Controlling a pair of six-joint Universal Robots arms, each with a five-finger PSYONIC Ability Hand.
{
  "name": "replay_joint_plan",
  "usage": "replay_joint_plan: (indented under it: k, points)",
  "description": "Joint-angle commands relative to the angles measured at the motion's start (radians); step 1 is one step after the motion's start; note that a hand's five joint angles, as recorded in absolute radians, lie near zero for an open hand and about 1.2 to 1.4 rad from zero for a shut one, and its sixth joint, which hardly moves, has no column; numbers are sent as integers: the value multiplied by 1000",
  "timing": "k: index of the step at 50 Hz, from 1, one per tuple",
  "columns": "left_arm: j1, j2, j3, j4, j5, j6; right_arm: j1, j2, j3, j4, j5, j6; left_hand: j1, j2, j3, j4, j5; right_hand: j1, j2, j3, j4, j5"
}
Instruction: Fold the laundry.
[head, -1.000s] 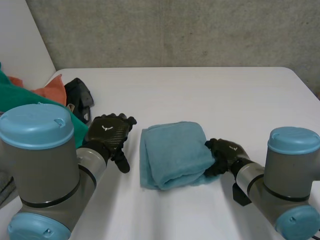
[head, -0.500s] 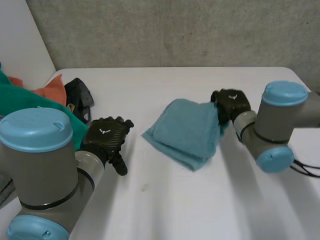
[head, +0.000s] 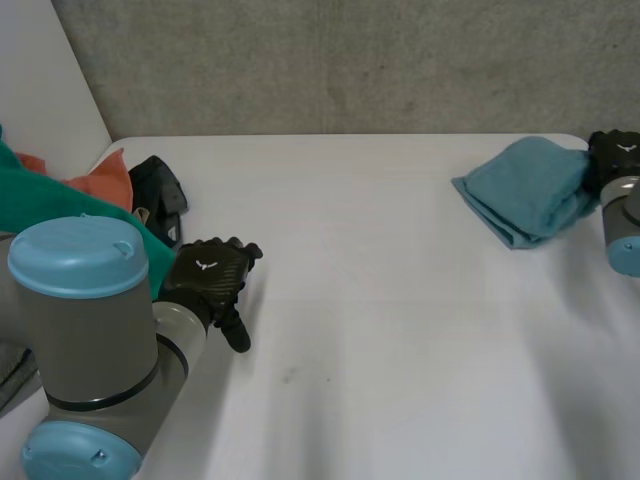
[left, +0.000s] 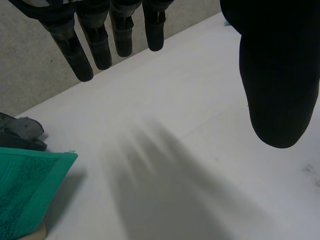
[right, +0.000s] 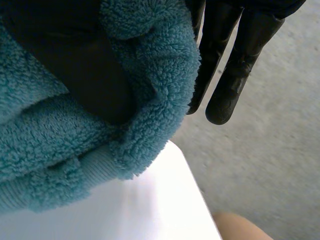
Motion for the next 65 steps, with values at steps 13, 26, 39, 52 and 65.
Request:
replay_joint_plan:
  k: [13,26,39,52,65]
  points:
    - [-2,-13,-1,4,0,0,-90,-67,180,154,-21,-72,10,-1,-17,-3,2,-347,-716,-725,-732,-656]
    - [-2,10,-1,0,-3,0,-129,-293,375,267,-15,-149,5,-7,-23,-9,-4,-626,-995,-1005,-1012,-935]
    - [33,120,5,7,0,0,-156,-587,466,216,21,-352,-4,-16,-31,-18,-13,-626,-995,-1005,-1012,-935]
    - [182,261,14,7,3,21,268,-883,933,33,-320,-144,-7,-19,-34,-21,-16,-626,-995,-1005,-1012,-935]
    - [487,177,70,43,-6,409,424,-898,1165,18,-401,-87,42,31,15,29,34,-626,-995,-1005,-1012,-935]
